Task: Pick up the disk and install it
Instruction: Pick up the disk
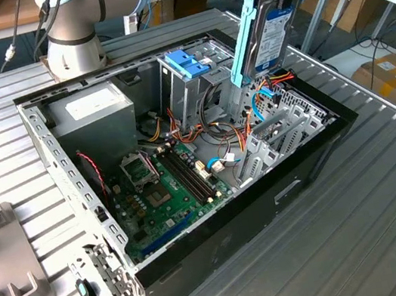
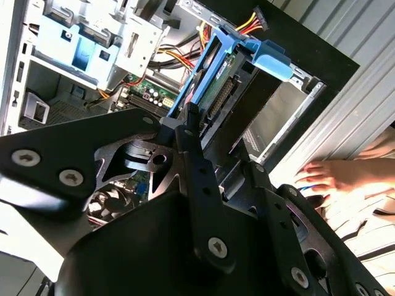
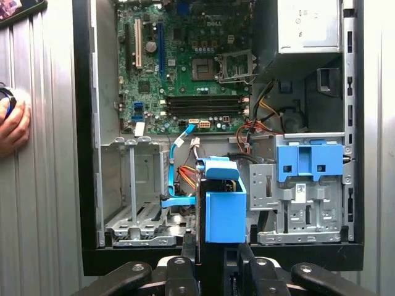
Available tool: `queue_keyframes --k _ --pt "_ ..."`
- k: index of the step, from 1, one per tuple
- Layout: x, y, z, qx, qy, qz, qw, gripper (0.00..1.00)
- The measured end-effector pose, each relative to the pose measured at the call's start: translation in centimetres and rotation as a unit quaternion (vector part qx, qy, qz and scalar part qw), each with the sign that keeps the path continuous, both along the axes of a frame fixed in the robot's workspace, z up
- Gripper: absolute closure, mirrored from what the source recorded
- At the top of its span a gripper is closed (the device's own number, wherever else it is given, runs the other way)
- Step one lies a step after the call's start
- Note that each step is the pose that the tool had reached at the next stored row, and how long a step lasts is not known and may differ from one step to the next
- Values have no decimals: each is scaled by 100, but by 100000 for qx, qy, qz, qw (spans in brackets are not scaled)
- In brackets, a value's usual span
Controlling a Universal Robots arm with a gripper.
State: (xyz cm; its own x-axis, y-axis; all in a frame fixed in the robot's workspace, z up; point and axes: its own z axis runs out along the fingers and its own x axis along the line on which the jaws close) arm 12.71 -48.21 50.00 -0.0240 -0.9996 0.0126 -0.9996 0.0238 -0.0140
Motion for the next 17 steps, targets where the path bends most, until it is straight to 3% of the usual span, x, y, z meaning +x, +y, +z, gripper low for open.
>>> queue_keyframes --k 2,12,17 --pt "4 -47 1 -7 -1 -1 100000 65" --pt "13 -178 1 -9 -1 1 100000 65" --pt "13 -188 0 -4 0 2 100000 65"
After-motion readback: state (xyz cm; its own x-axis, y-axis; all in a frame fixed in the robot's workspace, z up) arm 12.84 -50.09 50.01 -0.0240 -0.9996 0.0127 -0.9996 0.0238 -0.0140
